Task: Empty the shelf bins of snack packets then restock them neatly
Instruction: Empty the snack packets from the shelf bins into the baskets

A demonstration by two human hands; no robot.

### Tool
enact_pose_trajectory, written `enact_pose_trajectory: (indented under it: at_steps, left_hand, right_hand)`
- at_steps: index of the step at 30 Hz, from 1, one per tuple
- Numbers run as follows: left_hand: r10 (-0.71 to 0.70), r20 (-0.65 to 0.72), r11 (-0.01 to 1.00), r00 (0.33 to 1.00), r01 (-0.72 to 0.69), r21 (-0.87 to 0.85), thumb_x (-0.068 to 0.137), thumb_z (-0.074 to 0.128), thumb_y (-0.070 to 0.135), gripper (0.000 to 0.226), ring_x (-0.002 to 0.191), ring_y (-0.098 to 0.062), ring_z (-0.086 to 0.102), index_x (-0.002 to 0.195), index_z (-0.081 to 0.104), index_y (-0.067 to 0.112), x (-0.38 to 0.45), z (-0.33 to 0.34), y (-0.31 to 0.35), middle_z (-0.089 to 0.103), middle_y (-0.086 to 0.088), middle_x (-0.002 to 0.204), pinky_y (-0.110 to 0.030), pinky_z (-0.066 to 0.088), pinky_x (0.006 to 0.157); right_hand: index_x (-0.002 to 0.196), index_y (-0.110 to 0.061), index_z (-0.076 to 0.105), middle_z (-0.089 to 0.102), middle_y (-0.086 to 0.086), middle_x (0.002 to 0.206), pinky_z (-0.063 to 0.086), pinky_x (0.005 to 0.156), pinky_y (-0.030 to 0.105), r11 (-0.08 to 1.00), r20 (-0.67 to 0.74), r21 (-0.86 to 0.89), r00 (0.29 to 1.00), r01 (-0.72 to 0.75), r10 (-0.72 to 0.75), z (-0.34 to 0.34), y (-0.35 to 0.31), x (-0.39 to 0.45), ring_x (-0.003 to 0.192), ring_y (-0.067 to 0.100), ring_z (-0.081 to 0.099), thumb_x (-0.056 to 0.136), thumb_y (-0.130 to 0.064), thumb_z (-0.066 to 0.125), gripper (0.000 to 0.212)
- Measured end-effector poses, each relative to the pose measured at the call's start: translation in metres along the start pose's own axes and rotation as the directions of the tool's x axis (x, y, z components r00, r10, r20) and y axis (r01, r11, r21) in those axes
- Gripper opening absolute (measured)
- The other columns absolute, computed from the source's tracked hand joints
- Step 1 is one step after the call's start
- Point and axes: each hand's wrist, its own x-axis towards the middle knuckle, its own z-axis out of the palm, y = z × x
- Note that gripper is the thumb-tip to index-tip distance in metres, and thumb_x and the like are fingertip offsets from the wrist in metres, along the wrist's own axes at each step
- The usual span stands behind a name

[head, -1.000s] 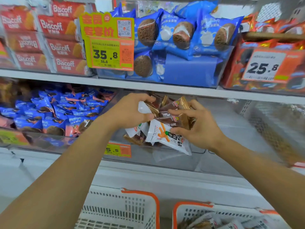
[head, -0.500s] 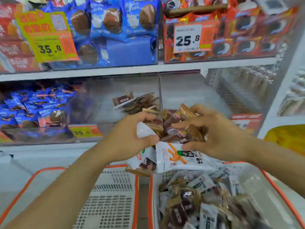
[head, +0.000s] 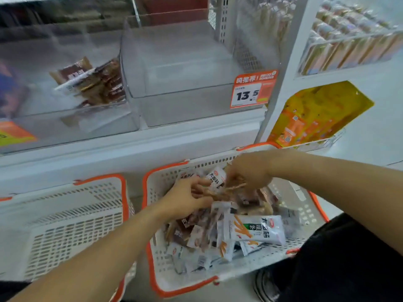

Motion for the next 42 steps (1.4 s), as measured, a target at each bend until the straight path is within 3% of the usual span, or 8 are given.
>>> enact_pose_trajectory:
  at_steps: [7,10,14,16,21,28,36,42]
  left_hand:
    - [0.126,-0.15,0.954,0.981,-0.079,0.288,0.091,0.072,0.031,0.011,0.084,0.005,0.062,0.099,0.067,0.032,-0.016,-0.062,0.024,0.067,0.012,0.099,-0.019,0.05,0.077]
    - [0.217,-0.306,0.945,0.927,-0.121,0.303,0.091,0.072,0.023,0.004,0.069,0.001,0.065,0.091,0.07,0.026,-0.037,-0.114,0.037,0.069,0.011,0.088,-0.017,0.049,0.064]
    - [0.276,-0.508,0.954,0.816,-0.168,0.248,0.089,0.074,0.015,0.006,0.059,-0.01,0.069,0.094,0.071,0.017,-0.062,-0.191,0.05,0.069,0.002,0.076,-0.017,0.05,0.052]
    - [0.296,-0.592,0.953,0.749,-0.193,0.231,0.088,0.075,0.011,0.011,0.055,-0.004,0.065,0.098,0.072,0.009,-0.069,-0.228,0.045,0.07,-0.007,0.077,-0.017,0.05,0.051]
    - [0.185,-0.668,0.966,0.72,-0.009,0.258,0.081,0.083,0.02,0.025,0.06,0.0,0.06,0.099,0.071,0.009,-0.059,-0.299,0.012,0.069,-0.008,0.087,-0.011,0.046,0.058]
    - [-0.016,-0.472,0.896,0.881,0.222,0.384,0.072,0.086,0.047,0.083,0.118,-0.016,0.05,0.141,0.046,0.028,-0.032,-0.354,-0.03,0.047,0.007,0.132,-0.018,0.036,0.09]
    - [-0.133,-0.462,0.906,0.877,0.297,0.302,0.069,0.089,0.046,0.143,0.148,-0.027,0.03,0.151,-0.029,0.038,0.008,-0.403,-0.058,-0.009,-0.01,0.168,-0.031,0.041,0.103]
    - [-0.079,-0.369,0.916,0.926,0.214,0.34,0.065,0.09,0.047,0.136,0.149,-0.018,0.028,0.159,-0.007,0.033,0.014,-0.405,-0.057,0.018,0.004,0.166,-0.03,0.032,0.116]
  right_hand:
    - [0.136,-0.023,0.059,0.06,-0.002,0.135,0.038,0.092,0.017,0.991,-0.303,0.107,0.952,0.074,-0.039,-0.033,-0.008,-0.005,0.114,0.014,0.056,0.096,-0.038,0.065,0.043]
    - [0.118,-0.02,0.07,0.07,-0.007,0.11,0.033,0.071,-0.003,0.946,-0.643,0.202,0.763,0.254,-0.068,-0.061,-0.028,-0.013,0.091,0.007,0.066,0.095,-0.028,0.067,0.024]
    - [0.106,-0.02,0.076,0.069,-0.003,0.097,0.052,0.077,0.019,0.869,-0.909,0.084,0.395,0.487,-0.133,-0.114,-0.061,-0.022,0.085,0.007,0.064,0.093,-0.017,0.065,0.017]
    - [0.109,-0.019,0.075,0.067,-0.002,0.098,0.053,0.079,0.023,0.859,-0.933,0.042,0.328,0.511,-0.15,-0.147,-0.081,-0.017,0.086,0.009,0.063,0.093,-0.013,0.066,0.019]
    - [0.112,-0.02,0.071,0.071,0.0,0.111,0.043,0.084,0.015,0.942,-0.814,0.057,0.561,0.332,-0.149,-0.242,-0.121,0.031,0.097,0.01,0.062,0.087,-0.025,0.076,0.026]
    - [0.156,-0.041,0.016,0.028,0.008,0.157,0.037,0.114,0.047,0.993,-0.446,-0.118,0.894,-0.024,-0.031,-0.33,-0.127,0.162,0.141,0.033,0.036,0.05,-0.049,0.098,0.135]
    - [0.153,-0.054,0.005,0.028,0.0,0.16,0.036,0.115,0.05,0.999,-0.338,-0.021,0.94,-0.047,0.038,-0.371,-0.136,0.242,0.143,0.03,0.035,0.043,-0.048,0.1,0.145]
    - [0.136,-0.056,0.031,0.05,-0.012,0.139,0.046,0.107,0.044,0.998,-0.198,-0.067,0.98,0.011,-0.024,-0.362,-0.137,0.244,0.121,0.02,0.053,0.041,-0.059,0.097,0.116]
